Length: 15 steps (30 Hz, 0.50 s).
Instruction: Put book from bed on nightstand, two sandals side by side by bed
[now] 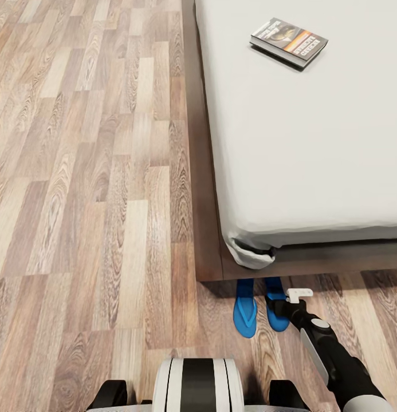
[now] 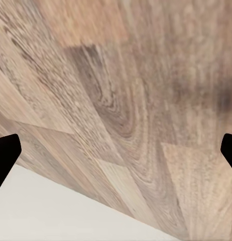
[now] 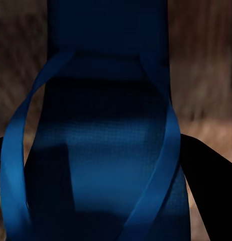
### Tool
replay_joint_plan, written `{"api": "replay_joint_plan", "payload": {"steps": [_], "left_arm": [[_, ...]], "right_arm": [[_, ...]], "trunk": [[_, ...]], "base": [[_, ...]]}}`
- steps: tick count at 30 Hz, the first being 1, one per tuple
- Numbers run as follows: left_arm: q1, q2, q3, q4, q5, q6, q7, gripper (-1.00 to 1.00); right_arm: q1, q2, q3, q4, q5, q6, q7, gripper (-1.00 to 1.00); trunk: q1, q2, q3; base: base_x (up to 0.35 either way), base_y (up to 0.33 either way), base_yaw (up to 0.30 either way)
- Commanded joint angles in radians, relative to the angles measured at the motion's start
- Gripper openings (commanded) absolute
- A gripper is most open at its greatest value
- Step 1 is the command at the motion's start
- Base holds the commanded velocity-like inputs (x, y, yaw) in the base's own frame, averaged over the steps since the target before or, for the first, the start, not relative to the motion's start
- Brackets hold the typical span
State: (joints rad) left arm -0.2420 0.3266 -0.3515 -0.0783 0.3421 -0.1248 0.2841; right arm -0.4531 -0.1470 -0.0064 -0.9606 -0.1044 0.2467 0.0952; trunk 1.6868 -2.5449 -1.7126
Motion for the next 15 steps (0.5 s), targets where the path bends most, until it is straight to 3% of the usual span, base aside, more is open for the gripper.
{"api": "replay_joint_plan", "payload": {"steps": [1,11,15], "left_arm": [[0.000,0.000,-0.009,0.000,0.009,-0.002,0.003,1.00],[0.000,0.000,-0.009,0.000,0.009,-0.001,0.003,1.00],[0.000,0.000,-0.010,0.000,0.009,-0.001,0.003,1.00]], "right_arm": [[0.001,0.001,0.002,0.006,-0.016,0.005,0.004,-1.00],[0.001,0.003,0.007,-0.007,-0.015,0.006,0.003,-1.00],[0.001,0.003,0.008,-0.008,-0.015,0.006,0.002,-1.00]], "trunk": [[0.000,0.000,-0.001],[0.000,0.000,-0.001],[0.002,-0.001,-0.016]], "base": [[0.000,0.000,0.000],[0.000,0.000,0.000],[0.000,0.000,0.000]]}}
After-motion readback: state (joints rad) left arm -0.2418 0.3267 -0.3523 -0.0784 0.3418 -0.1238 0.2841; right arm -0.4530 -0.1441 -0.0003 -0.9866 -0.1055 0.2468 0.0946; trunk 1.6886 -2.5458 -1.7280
